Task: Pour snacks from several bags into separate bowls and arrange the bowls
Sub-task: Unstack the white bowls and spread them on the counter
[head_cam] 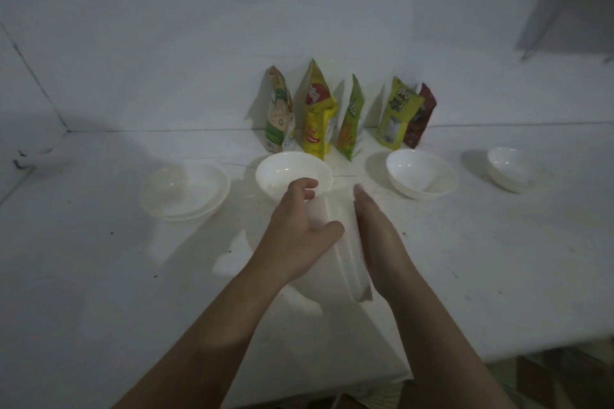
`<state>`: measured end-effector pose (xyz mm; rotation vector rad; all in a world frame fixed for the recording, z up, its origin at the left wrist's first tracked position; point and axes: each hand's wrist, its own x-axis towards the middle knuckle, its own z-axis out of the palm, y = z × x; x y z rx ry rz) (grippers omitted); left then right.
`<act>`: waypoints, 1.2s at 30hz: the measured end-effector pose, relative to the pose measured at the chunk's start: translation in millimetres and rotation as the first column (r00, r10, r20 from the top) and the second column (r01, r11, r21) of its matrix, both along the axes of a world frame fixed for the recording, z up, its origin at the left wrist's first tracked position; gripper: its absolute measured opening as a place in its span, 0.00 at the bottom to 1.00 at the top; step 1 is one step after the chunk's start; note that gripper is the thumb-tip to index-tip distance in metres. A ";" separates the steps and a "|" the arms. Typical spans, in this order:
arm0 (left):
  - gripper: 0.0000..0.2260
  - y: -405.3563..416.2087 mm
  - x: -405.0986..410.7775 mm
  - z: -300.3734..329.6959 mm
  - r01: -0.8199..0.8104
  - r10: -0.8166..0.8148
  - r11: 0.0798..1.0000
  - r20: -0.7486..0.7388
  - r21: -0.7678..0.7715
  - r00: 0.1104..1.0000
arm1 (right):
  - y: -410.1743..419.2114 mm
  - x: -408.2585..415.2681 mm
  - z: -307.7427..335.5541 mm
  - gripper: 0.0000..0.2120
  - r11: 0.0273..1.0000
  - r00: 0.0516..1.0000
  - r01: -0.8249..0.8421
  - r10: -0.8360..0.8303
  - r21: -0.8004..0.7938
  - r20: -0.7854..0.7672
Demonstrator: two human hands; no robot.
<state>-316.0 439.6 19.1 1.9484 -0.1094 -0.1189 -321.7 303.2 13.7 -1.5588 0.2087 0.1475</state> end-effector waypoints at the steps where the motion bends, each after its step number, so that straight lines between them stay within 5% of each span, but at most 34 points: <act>1: 0.28 -4.0 1.0 2.8 0.016 -0.017 1.000 0.018 0.018 1.000 | -2.7 0.6 5.4 0.18 0.996 0.997 -0.074 0.073 -0.056 -0.014; 5: 0.25 -11.7 5.6 9.5 0.062 -0.067 0.994 0.052 0.095 0.996 | -8.5 2.3 12.6 0.13 0.971 0.995 -0.100 0.103 -0.215 0.003; 10: 0.19 -8.6 2.7 9.8 0.068 -0.108 0.972 0.170 0.224 0.979 | 0.2 -4.4 12.2 0.13 0.992 1.000 -0.023 0.024 -0.121 0.008; 21: 0.22 101.1 25.4 -35.9 -0.102 0.106 0.936 0.006 0.336 0.994 | 22.4 -5.5 43.5 0.09 0.996 0.967 0.081 -0.089 0.045 0.238; 27: 0.20 115.5 22.6 -48.4 -0.289 0.283 0.847 0.082 0.446 0.956 | 38.2 -3.6 37.7 0.08 0.996 0.941 0.087 -0.090 0.022 0.325; 30: 0.15 98.2 16.6 -27.8 -0.329 0.235 0.888 0.296 0.323 0.926 | 38.8 -2.6 35.5 0.08 0.996 0.933 0.088 -0.087 0.013 0.348; 34: 0.20 46.9 0.4 23.1 -0.040 0.053 0.997 0.212 -0.065 0.976 | 30.8 -1.4 36.3 0.08 0.995 0.917 0.095 -0.079 -0.022 0.390; 36: 0.28 23.8 -3.1 30.4 0.078 -0.069 0.996 0.246 -0.030 0.967 | 21.4 0.2 37.6 0.07 0.994 0.911 0.107 -0.091 -0.018 0.402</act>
